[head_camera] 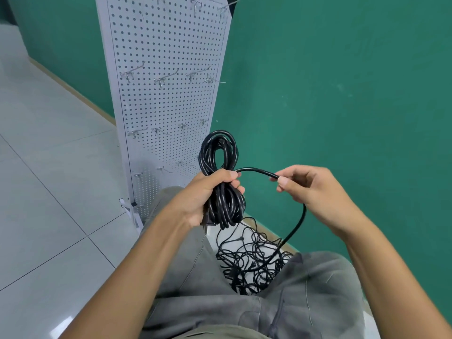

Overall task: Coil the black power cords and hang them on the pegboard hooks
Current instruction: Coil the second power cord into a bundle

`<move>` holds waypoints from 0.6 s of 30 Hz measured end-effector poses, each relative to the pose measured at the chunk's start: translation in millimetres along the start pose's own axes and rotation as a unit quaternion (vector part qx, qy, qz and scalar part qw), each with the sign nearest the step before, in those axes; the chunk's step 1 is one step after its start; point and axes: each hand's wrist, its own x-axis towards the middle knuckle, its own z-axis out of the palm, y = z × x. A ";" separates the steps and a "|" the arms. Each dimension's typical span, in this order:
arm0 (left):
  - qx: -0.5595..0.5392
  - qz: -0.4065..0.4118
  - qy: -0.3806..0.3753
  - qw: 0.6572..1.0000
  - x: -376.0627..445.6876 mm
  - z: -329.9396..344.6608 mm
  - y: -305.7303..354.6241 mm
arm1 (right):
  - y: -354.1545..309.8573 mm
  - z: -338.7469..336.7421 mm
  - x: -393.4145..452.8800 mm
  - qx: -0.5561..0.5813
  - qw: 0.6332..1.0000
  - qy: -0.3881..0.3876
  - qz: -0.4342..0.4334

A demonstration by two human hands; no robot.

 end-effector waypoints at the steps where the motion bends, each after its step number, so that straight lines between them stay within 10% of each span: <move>1: -0.005 0.005 -0.021 1.000 -1.8 1.1 0.5 | -0.2 -3.3 3.2 0.001 1.000 -0.016 0.011; 18: 0.132 -0.010 -0.009 0.991 -0.4 15.1 -10.8 | -89.2 -18.3 -5.9 -0.154 0.979 -0.067 -0.112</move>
